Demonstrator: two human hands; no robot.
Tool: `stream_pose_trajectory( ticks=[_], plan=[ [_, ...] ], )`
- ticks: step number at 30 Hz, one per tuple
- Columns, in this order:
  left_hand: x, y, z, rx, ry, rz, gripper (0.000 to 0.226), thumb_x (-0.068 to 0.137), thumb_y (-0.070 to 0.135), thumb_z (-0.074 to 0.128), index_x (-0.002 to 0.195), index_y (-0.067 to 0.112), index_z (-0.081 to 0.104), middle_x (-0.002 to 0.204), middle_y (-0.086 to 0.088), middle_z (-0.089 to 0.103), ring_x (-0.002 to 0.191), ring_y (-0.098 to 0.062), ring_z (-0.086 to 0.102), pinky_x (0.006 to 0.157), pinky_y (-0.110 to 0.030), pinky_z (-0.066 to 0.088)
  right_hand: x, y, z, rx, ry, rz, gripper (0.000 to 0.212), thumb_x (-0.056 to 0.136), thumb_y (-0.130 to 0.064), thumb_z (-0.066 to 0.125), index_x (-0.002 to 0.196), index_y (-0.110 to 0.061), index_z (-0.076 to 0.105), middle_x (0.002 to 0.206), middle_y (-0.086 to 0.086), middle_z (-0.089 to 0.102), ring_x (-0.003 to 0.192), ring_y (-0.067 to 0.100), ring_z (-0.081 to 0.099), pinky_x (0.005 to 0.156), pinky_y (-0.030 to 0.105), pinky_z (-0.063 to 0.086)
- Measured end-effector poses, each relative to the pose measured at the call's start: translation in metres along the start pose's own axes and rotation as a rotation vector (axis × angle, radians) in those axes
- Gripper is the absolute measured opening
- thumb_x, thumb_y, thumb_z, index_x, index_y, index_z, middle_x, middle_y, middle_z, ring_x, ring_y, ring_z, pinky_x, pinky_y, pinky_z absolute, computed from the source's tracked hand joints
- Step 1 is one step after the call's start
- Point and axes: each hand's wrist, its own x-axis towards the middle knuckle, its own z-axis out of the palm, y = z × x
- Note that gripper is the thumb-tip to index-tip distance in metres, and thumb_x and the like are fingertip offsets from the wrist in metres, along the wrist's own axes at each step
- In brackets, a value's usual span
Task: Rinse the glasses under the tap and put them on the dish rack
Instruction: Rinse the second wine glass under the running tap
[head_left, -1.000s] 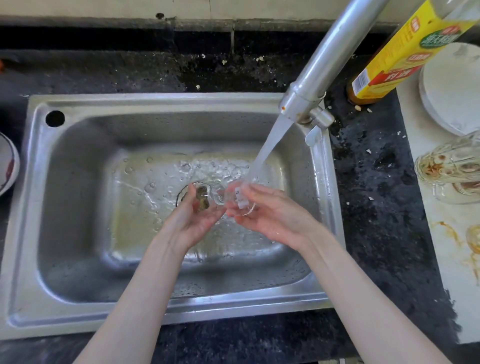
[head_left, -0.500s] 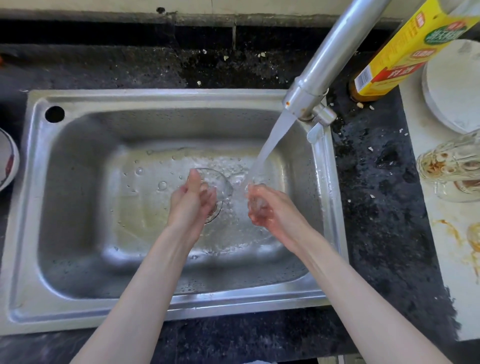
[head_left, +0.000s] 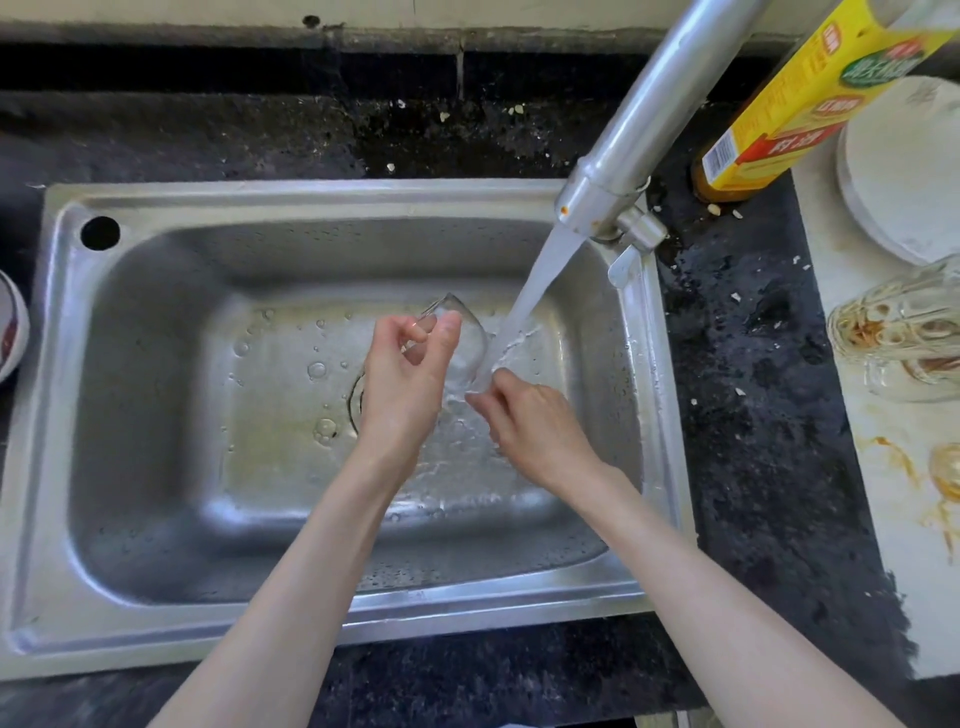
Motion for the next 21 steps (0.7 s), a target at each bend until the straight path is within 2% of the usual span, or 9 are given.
stream_pose_trajectory(
  ticks=[2,4,6,9,12,14,16,18,21],
  plan=[
    [0.001,-0.001,-0.004,-0.113,-0.065,-0.034,0.031,0.078,0.035,0.07,0.087,0.024,0.043,0.106,-0.002,0.064,0.085,-0.003,0.06,0.073,-0.009,0.042,-0.002,0.001,-0.005,0.185,-0.014,0.043,0.027,0.095,-0.031,0.052,0.075,-0.012,0.047,0.063,0.003,0.059,0.065,0.025,0.061,0.064,0.037,0.049],
    [0.005,-0.006,-0.007,-0.195,-0.166,-0.096,0.054,0.064,0.044,0.08,0.104,0.028,0.047,0.111,-0.005,0.066,0.096,-0.016,0.063,0.086,-0.03,0.045,-0.004,0.001,-0.008,0.405,-0.078,0.09,0.026,0.093,-0.024,0.055,0.076,-0.005,0.054,0.052,-0.003,0.053,0.05,0.012,0.056,0.054,0.024,0.048],
    [0.007,-0.006,-0.008,-0.273,-0.286,-0.152,0.074,0.06,0.048,0.078,0.12,0.015,0.048,0.102,-0.006,0.067,0.087,-0.023,0.063,0.077,-0.04,0.047,-0.006,-0.001,-0.009,0.632,-0.157,0.137,0.025,0.094,-0.016,0.054,0.075,0.001,0.054,0.044,-0.007,0.047,0.042,0.006,0.05,0.048,0.017,0.043],
    [0.007,-0.005,-0.01,-0.424,-0.477,-0.172,0.062,0.069,0.04,0.074,0.109,-0.001,0.051,0.096,-0.013,0.056,0.077,-0.023,0.059,0.06,-0.035,0.049,-0.011,-0.001,-0.014,0.87,-0.31,0.192,0.026,0.094,-0.018,0.05,0.072,-0.005,0.054,0.04,-0.009,0.042,0.043,0.007,0.054,0.049,0.017,0.044],
    [0.006,-0.004,-0.01,-0.521,-0.578,-0.213,0.064,0.064,0.041,0.08,0.109,0.004,0.051,0.099,-0.009,0.059,0.097,-0.02,0.063,0.088,-0.033,0.05,-0.015,0.0,-0.02,1.193,-0.523,0.246,0.027,0.084,-0.031,0.05,0.071,-0.007,0.054,0.04,-0.007,0.039,0.043,0.01,0.054,0.056,0.024,0.046],
    [0.007,-0.004,-0.006,-0.572,-0.557,-0.231,0.059,0.068,0.036,0.079,0.108,0.005,0.05,0.093,-0.006,0.06,0.093,-0.018,0.063,0.089,-0.031,0.05,-0.017,-0.002,-0.017,1.237,-0.492,0.277,0.027,0.084,-0.031,0.051,0.069,-0.008,0.053,0.04,-0.007,0.039,0.042,0.009,0.053,0.057,0.026,0.047],
    [0.008,-0.007,-0.001,-0.536,-0.449,-0.234,0.047,0.074,0.036,0.072,0.102,0.006,0.049,0.082,-0.005,0.055,0.08,-0.016,0.058,0.075,-0.028,0.049,-0.013,-0.004,-0.01,1.054,-0.314,0.287,0.031,0.091,-0.025,0.054,0.064,-0.01,0.051,0.041,-0.005,0.041,0.04,0.01,0.051,0.05,0.024,0.046],
    [0.007,-0.01,0.006,-0.488,-0.287,-0.271,0.06,0.07,0.043,0.073,0.108,0.004,0.046,0.077,-0.004,0.051,0.069,-0.014,0.054,0.063,-0.025,0.044,-0.011,-0.005,-0.002,0.589,-0.087,0.196,0.038,0.094,-0.029,0.055,0.061,-0.009,0.051,0.047,0.003,0.051,0.044,0.02,0.055,0.05,0.031,0.044],
    [-0.001,-0.007,0.018,-0.4,-0.06,-0.334,0.094,0.058,0.051,0.079,0.125,-0.003,0.041,0.088,-0.006,0.057,0.07,-0.014,0.056,0.072,-0.031,0.044,-0.013,0.002,0.008,-0.146,0.142,0.057,0.04,0.094,-0.042,0.049,0.077,-0.008,0.06,0.072,0.018,0.067,0.071,0.041,0.059,0.06,0.04,0.04]
  ],
)
